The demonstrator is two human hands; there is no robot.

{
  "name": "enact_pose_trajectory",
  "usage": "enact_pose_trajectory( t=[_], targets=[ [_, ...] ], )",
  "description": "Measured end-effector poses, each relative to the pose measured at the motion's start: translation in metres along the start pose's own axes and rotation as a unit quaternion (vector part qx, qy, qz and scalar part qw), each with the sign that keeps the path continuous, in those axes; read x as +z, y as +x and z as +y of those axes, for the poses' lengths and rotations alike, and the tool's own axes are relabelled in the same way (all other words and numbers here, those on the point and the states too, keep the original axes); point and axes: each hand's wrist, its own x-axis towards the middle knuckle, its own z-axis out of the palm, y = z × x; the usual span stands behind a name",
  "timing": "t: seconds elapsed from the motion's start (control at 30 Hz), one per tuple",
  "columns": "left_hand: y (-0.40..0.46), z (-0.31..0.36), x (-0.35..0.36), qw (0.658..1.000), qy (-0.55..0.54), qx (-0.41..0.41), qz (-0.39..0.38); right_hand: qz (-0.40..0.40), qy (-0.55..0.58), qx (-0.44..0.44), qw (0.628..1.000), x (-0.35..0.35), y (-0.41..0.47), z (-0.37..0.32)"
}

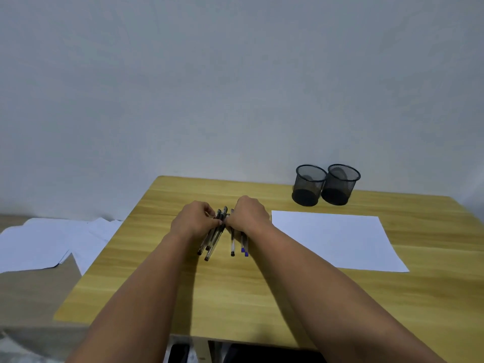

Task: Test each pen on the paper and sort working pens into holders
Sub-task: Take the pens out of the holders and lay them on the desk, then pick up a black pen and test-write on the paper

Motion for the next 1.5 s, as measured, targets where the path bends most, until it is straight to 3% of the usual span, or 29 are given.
enact_pose_trajectory(
  t=[0.33,0.47,0.67,0.83,0.93,1.1,1.23,1.5],
  targets=[
    [-0.014,0.017,-0.02,0.997,-0.014,0.049,0.063,0.01,0.138,0.0,0.99,-0.047,-0.014,0.001],
    [-0.025,0.04,-0.03,0.993,-0.037,0.094,0.06,-0.05,0.282,0.025,0.958,-0.079,-0.033,0.012],
    [-0.056,0.08,-0.032,0.983,-0.02,0.173,0.058,-0.127,0.334,0.025,0.934,-0.105,-0.07,0.045],
    [-0.077,0.109,-0.025,0.976,-0.02,0.216,0.004,-0.152,0.381,0.045,0.911,-0.123,-0.092,0.08],
    [-0.089,0.12,-0.022,0.975,-0.012,0.221,-0.002,-0.162,0.449,0.063,0.877,-0.138,-0.103,0.106],
    [-0.099,0.136,-0.011,0.972,-0.093,0.214,-0.018,-0.085,0.579,0.064,0.808,-0.143,-0.111,0.132],
    [-0.109,0.157,0.004,0.962,-0.152,0.224,-0.039,-0.031,0.577,0.04,0.815,-0.136,-0.113,0.13],
    [-0.12,0.176,0.02,0.951,-0.225,0.178,-0.11,0.066,0.618,0.029,0.783,-0.129,-0.103,0.129]
  ],
)
